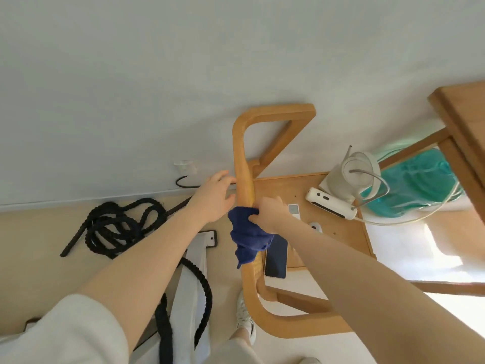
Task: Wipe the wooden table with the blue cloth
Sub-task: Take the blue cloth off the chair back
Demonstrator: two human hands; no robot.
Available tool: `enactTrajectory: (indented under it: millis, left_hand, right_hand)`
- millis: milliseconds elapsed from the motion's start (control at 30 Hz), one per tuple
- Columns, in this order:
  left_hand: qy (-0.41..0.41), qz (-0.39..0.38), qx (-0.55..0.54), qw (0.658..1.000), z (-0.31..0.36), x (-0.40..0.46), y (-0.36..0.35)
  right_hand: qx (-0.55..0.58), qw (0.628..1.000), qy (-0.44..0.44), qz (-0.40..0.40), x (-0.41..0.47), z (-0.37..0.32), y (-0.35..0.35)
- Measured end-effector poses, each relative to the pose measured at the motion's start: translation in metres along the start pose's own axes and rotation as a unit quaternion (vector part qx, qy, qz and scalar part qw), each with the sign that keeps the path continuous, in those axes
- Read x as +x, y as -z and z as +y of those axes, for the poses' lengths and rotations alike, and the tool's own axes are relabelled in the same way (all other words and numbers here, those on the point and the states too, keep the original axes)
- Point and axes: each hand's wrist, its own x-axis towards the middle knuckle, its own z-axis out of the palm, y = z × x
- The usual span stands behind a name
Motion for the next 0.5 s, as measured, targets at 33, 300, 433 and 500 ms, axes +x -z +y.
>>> enactTrajectory:
  millis: [33,300,433,500]
  left_hand:
    - [-0.018,-0.031,-0.022,0.999,0.014,0.001,0.003]
    - [-0.144,-0.169,-0.032,0.974,0.169,-0.007,0.007]
    - [-0.186,-0.144,-0.014,0.972,0.261,-0.003,-0.014]
    - [-0.191,-0.122,0.014,0.974,0.307,-0.005,-0.031]
  right_hand:
    - [0.034,0.999,0.022,-0.002,-0.012,0.006,0.011]
    - [0.243,0.96,0.073,0.118,-0.148,0.118,0.112]
    - [0.276,0.95,0.053,0.138,-0.212,0.205,0.136]
    - [0.273,0.949,0.056,0.147,-0.242,0.248,0.142]
